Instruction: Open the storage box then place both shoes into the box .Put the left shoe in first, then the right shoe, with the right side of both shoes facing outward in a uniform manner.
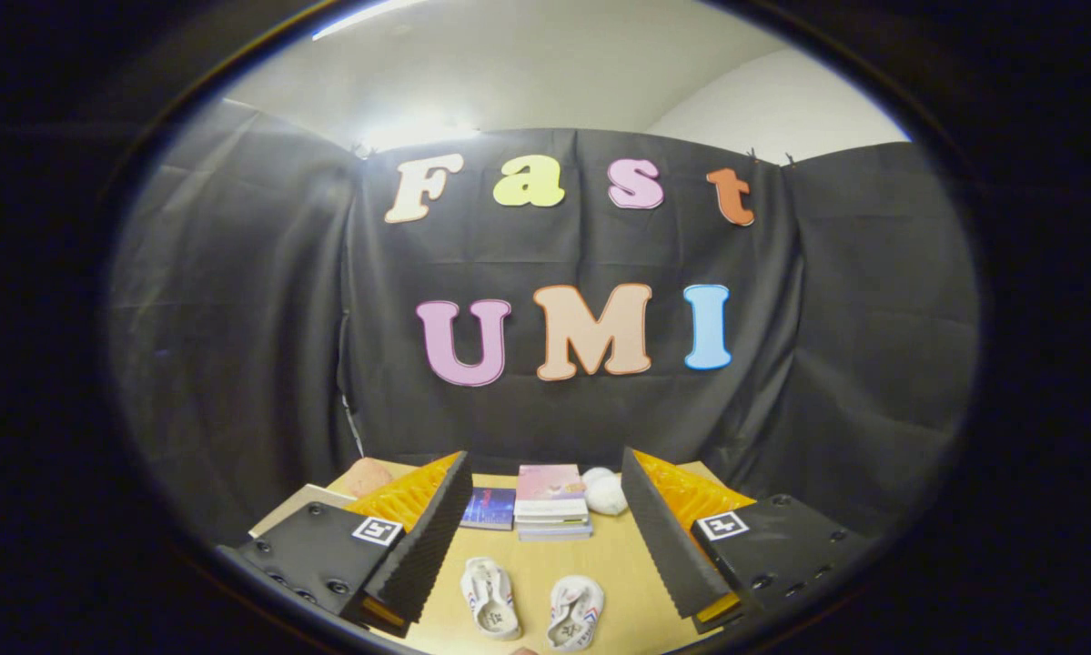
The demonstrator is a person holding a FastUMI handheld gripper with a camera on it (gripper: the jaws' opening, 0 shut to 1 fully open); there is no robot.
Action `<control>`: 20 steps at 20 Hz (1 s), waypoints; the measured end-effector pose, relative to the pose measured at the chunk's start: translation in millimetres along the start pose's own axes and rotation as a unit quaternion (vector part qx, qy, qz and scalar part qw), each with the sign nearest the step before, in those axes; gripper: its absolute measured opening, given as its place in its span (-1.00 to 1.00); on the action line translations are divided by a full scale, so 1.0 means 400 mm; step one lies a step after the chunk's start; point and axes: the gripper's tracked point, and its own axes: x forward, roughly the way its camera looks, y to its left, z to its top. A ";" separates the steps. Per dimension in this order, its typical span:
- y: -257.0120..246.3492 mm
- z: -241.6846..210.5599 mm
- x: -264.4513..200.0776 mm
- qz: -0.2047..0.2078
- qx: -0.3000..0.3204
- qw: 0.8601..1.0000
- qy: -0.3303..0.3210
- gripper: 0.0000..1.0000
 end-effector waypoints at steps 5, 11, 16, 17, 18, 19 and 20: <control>0.074 -0.051 -0.008 0.040 0.059 0.997 -0.013 0.99; 0.173 -0.142 -0.029 0.098 0.240 0.965 -0.035 0.96; 0.211 -0.312 -0.031 0.080 0.406 0.910 -0.026 0.95; 0.216 -0.354 -0.031 0.073 0.435 0.897 -0.021 0.95; 0.225 -0.390 -0.028 0.068 0.463 0.884 -0.017 0.95; 0.237 -0.427 -0.031 0.063 0.489 0.870 -0.014 0.94; 0.249 -0.462 -0.030 0.059 0.513 0.856 -0.013 0.94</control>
